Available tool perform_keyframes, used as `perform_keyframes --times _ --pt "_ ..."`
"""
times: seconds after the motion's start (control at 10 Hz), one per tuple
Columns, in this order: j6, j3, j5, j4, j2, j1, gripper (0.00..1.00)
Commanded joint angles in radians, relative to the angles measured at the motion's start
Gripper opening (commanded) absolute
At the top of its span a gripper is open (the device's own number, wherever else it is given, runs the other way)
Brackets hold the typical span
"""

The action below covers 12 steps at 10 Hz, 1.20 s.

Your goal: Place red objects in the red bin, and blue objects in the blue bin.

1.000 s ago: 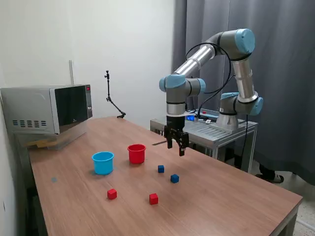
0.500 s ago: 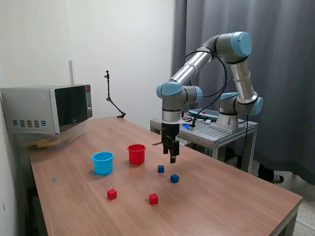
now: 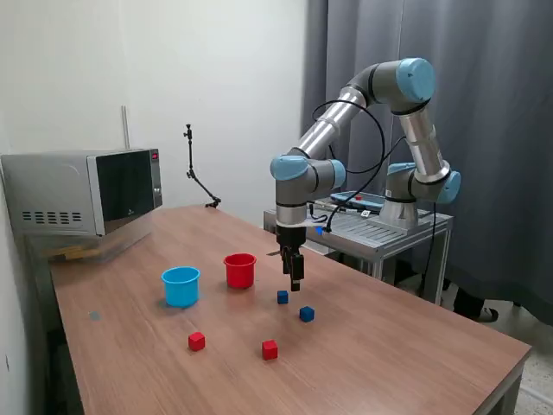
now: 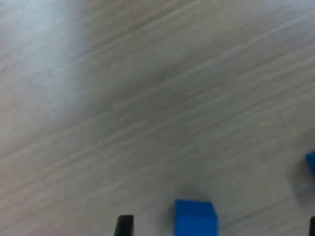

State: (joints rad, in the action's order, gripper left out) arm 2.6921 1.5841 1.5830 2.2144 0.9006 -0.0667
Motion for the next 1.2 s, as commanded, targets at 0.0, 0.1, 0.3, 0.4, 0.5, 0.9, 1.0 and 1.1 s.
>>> perform_keyframes --times 0.0,0.1,0.3,0.4,0.5,0.9,1.0,1.1 --pt "0.002 0.02 0.0 0.001 0.0 -0.012 1.0" --pt "0.005 0.022 0.0 0.002 0.0 -0.013 1.0" --pt "0.014 0.023 -0.005 0.002 0.0 -0.016 1.0" --pt "0.044 0.025 -0.009 0.002 -0.002 -0.016 1.0" --pt "0.098 0.025 -0.009 0.004 -0.015 -0.016 1.0" --pt "0.155 0.025 -0.04 0.042 -0.046 -0.016 1.0" --pt "0.16 0.024 -0.04 0.044 -0.046 -0.016 1.0" --pt "0.163 0.022 -0.04 0.051 -0.049 -0.016 1.0"
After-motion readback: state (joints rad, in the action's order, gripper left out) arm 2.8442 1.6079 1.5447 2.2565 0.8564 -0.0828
